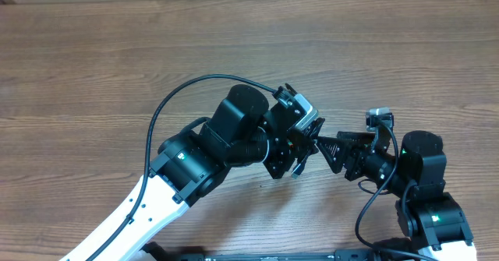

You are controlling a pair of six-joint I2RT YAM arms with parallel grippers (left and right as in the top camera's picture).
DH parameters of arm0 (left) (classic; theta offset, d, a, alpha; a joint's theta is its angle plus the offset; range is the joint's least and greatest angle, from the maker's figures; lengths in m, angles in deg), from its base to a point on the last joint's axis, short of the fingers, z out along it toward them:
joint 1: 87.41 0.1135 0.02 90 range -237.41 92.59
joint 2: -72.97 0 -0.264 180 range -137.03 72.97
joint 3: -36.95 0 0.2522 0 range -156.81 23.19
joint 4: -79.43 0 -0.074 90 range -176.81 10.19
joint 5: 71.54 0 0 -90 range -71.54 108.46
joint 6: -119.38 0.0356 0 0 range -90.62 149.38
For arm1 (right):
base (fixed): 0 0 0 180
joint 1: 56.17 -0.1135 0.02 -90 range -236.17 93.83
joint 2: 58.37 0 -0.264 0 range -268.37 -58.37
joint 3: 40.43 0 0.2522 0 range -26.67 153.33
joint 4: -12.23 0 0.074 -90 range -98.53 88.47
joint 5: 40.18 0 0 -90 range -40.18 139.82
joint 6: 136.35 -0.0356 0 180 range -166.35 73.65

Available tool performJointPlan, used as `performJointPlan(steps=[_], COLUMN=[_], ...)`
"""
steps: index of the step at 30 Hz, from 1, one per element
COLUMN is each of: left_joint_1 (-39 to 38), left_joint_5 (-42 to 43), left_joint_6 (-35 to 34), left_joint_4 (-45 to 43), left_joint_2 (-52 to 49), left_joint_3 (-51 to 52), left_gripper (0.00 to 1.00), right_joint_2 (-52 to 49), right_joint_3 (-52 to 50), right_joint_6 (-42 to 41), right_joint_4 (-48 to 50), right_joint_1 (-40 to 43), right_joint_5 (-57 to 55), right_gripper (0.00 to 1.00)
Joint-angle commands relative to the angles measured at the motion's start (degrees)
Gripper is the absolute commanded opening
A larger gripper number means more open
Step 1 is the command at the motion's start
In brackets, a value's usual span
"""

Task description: Untangle cables

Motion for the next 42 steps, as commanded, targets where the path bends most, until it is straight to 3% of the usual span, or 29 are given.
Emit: performJointPlan(steps=[1, 11, 23, 42], left_joint_1=[-0.5, -0.52, -0.98, -2.03], left_joint_5=[0.61, -0.68, 9.86, 10.62], left_joint_6=[0.26, 0.24, 0.26, 1.27], left_joint_4=[-0.72, -2.54, -4.11, -10.84], left_joint_2=[1.36, 1.36, 0.59, -3.78], left_joint_3=[-1.29, -1.29, -1.29, -1.29], left_gripper=[0.04, 0.04, 0.04, 0.04], right_joint_2=[0.15, 0.15, 0.15, 0.13], right_joint_3=[0.83, 0.83, 0.83, 0.83], right_joint_6=[0.46, 2.38, 1.7, 2.03], right_joint_4=[0.66, 1.6, 2.47, 3.58], right_joint_1=[0.13, 0.13, 0.13, 0.13], right_joint_5=[1.64, 5.42, 5.4, 8.59], right_gripper=[0.67, 0.64, 0.6, 0.6])
